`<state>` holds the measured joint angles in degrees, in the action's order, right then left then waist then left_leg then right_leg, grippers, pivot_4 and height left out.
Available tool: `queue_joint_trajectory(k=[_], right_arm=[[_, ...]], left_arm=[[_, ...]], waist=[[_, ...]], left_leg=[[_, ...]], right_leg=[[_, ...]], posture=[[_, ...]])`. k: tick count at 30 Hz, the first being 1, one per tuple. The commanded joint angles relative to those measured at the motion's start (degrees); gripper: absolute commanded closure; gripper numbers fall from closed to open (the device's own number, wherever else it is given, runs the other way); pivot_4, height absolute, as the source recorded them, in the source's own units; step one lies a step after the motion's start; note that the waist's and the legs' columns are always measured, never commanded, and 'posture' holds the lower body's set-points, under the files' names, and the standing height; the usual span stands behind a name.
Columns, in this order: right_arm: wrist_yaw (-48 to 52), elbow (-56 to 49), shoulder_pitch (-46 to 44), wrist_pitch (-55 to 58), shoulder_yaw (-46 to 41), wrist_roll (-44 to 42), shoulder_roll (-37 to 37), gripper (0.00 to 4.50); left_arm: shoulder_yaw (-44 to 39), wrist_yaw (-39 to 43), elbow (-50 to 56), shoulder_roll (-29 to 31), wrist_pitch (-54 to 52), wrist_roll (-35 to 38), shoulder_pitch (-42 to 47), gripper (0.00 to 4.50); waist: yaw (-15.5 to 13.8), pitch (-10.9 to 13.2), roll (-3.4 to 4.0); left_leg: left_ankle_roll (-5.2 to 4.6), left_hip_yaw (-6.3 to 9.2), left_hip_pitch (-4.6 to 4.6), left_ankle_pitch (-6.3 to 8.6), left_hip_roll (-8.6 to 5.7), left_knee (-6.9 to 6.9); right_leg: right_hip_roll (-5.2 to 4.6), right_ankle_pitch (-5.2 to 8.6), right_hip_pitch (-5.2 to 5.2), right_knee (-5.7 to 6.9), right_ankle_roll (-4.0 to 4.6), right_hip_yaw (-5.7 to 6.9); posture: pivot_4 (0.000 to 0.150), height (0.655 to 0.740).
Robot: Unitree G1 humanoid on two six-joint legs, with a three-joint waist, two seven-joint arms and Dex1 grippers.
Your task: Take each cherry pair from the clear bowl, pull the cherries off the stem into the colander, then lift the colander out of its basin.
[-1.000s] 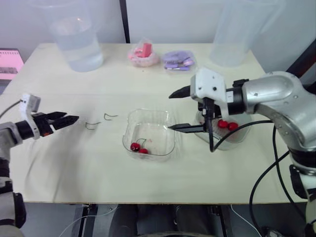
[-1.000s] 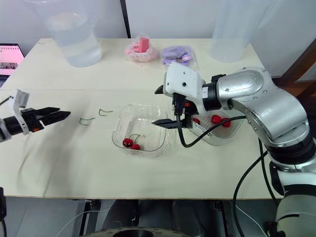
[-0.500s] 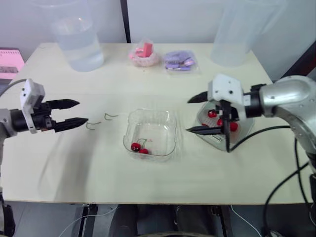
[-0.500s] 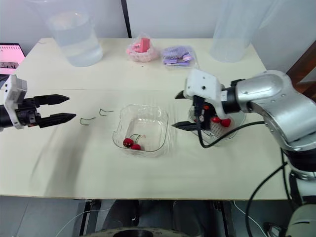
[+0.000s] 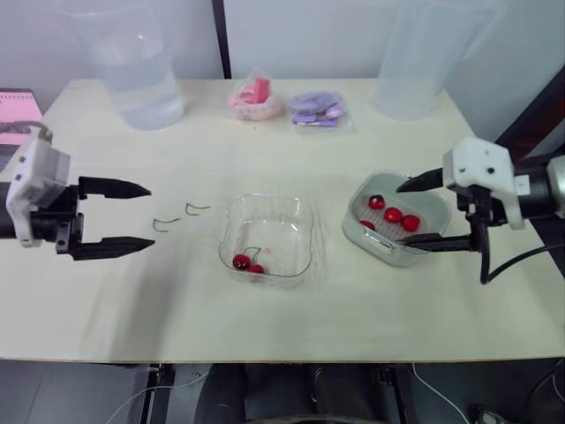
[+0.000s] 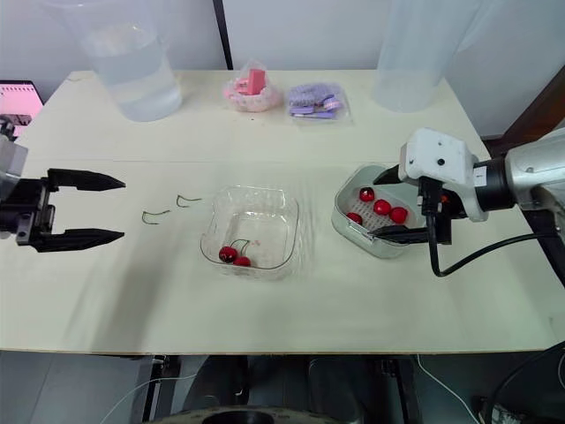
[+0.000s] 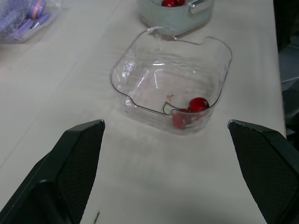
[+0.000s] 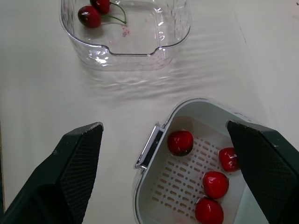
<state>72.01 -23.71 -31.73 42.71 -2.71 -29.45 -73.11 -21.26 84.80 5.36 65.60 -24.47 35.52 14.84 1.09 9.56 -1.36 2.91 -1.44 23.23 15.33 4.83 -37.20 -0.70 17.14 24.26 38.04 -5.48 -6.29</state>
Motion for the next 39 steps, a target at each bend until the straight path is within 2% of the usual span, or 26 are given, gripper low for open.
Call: queue_joint_trajectory(k=[1,6,10,14,17,20,30,39], right_arm=[[-1.3,-1.2,-4.6,0.0,1.5,-0.1,2.2,0.0],[-1.6,-1.9,-15.2,2.7,9.7,-0.8,10.8,0.0],[-1.5,0.9,-23.4,3.1,19.5,2.5,20.5,0.0],[0.0,6.3,-27.1,-0.8,28.8,8.4,28.3,0.0],[0.4,12.2,-28.2,-7.5,34.7,15.2,33.1,0.89],[0.7,17.0,-29.8,-9.6,36.5,18.0,37.2,2.33],[8.7,23.4,-29.1,-22.1,42.9,25.8,42.2,2.33],[10.3,32.7,-28.8,-34.5,46.2,33.1,47.8,2.33]], left_arm=[[0.2,-0.2,0.1,0.3,0.8,0.2,2.0,0.06],[2.4,-1.0,0.7,-0.8,1.0,0.2,4.2,0.06],[3.8,-1.7,0.3,-1.5,1.1,0.0,6.5,0.06],[3.9,-2.3,1.0,-2.0,1.3,0.0,6.5,0.06],[3.3,-3.3,2.8,-2.4,0.7,0.7,5.8,0.0],[2.1,-4.4,4.8,-2.6,-0.1,1.5,4.6,0.0],[0.1,-8.8,7.9,-3.6,-2.5,4.2,4.1,0.0],[-0.1,-11.2,9.4,-3.8,-2.7,4.4,3.4,0.0]], waist=[[0.1,0.0,0.0],[0.4,0.0,0.03],[0.3,0.0,0.02],[0.1,0.0,0.01],[0.0,0.0,0.01],[-0.1,0.0,0.01],[0.0,0.0,-0.01],[0.1,0.0,-0.03]], left_leg=[[0.0,0.0,0.01,0.0,0.0,0.0],[0.0,-0.01,-0.01,0.0,0.01,0.02],[0.0,-0.01,0.01,0.0,0.01,0.0],[0.0,0.0,0.07,0.0,0.0,-0.01],[0.0,0.0,0.08,0.0,0.01,-0.01],[0.01,0.01,0.12,-0.01,0.0,-0.03],[0.02,0.03,0.07,-0.02,0.01,-0.08],[0.05,0.04,0.03,-0.03,0.01,-0.08]], right_leg=[[0.0,-0.01,0.02,0.0,-0.01,0.0],[0.03,-0.02,0.06,0.06,-0.02,-0.03],[0.03,-0.06,0.06,0.06,-0.09,-0.03],[0.03,-0.1,0.09,0.06,-0.16,-0.02],[0.03,-0.1,0.1,0.07,-0.17,0.0],[0.02,-0.11,0.1,0.07,-0.18,0.02],[0.03,-0.12,0.06,0.15,-0.19,0.05],[0.04,-0.14,0.03,0.18,-0.19,0.05]], posture=[[0.15,0.7367],[0.15,0.7367],[0.15,0.7367],[0.15,0.7367],[0.15,0.7367],[0.15,0.7367],[0.15,0.7367],[0.15,0.7367]])
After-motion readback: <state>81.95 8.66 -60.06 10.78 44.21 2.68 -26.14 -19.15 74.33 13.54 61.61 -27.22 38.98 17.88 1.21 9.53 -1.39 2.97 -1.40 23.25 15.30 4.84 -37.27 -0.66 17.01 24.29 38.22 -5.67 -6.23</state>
